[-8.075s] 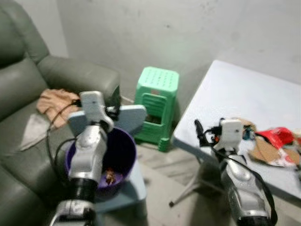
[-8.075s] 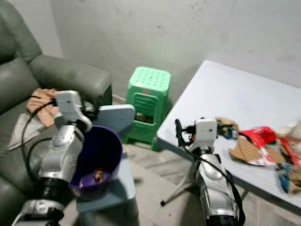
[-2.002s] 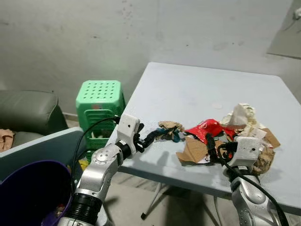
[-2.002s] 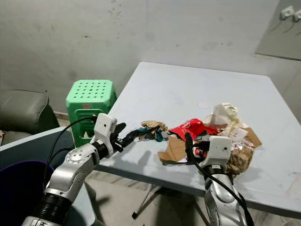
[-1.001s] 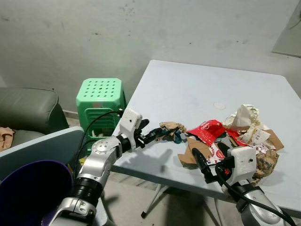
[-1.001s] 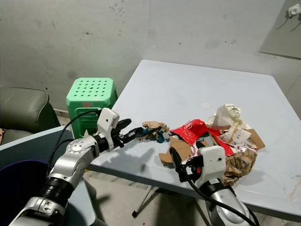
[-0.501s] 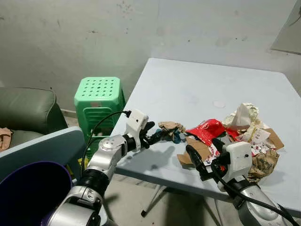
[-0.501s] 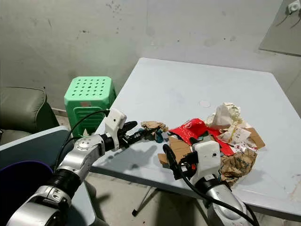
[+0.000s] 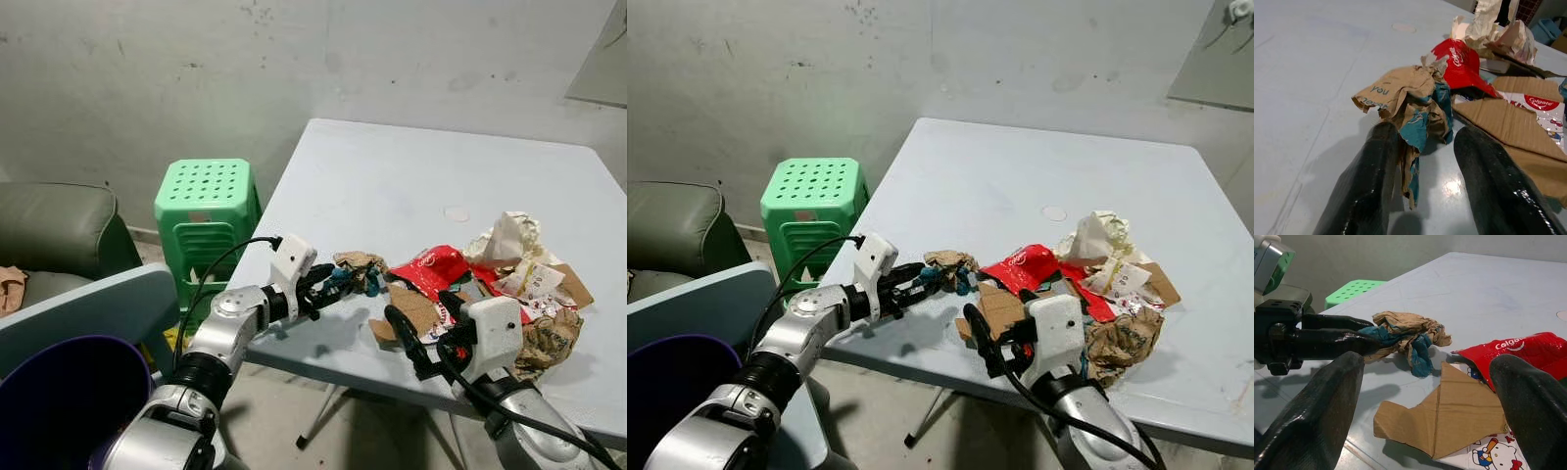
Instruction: Picking trash to rubbish bin
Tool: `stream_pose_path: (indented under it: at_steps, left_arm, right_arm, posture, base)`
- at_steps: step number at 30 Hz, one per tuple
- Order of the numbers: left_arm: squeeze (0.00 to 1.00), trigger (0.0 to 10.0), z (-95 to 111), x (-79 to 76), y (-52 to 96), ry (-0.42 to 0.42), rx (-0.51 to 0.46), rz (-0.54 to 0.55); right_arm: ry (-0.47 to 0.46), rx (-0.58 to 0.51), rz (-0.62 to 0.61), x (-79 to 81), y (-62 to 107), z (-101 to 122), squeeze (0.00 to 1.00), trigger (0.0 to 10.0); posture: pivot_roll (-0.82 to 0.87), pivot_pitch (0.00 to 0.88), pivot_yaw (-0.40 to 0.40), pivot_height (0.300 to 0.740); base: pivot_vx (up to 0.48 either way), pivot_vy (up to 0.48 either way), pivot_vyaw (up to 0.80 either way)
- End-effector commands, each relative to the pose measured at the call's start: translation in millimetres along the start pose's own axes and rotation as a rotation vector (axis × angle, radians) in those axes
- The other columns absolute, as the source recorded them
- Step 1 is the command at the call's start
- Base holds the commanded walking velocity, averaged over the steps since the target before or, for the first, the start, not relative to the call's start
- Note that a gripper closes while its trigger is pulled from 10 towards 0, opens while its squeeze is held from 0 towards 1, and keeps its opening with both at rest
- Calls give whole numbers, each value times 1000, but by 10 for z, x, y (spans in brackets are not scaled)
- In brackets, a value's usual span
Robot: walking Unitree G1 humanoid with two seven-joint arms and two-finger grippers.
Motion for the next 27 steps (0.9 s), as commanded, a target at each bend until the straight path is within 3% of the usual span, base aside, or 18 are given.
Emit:
stream_pose_path:
  at_steps: [1, 15, 27]
  left_arm:
    - [0, 0, 61, 8, -16, -32, -1, -16]
    - [0, 0, 63, 69, 13, -43, 2, -2]
    - [0, 0, 147, 128, 20, -53, -16, 11]
  right_arm:
    - [6, -2, -4, 15, 10, 28, 0, 10000]
    - [9, -4, -13, 23, -3, 8, 0, 10000]
    - [6, 36, 62, 144, 11, -67, 0, 10000]
  posture:
    - [-221, 33, 1, 740]
    - [-217, 15, 5, 740]
    - [-209, 15, 1, 740]
  base:
    - [0, 0, 0]
    - [0, 0, 0]
    - [0, 0, 0]
Point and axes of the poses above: a point about 5 cm out from each wrist's last joint towards the gripper, its own y axis pointing back from the gripper into the wrist, its own z axis along the axis of the wrist's last joint, x = y × z, the point moved 6 cm from there along -y, pointing out of the wrist towards the gripper, and after that the axes turned 6 degrees about -y, right-handed, at the moved point
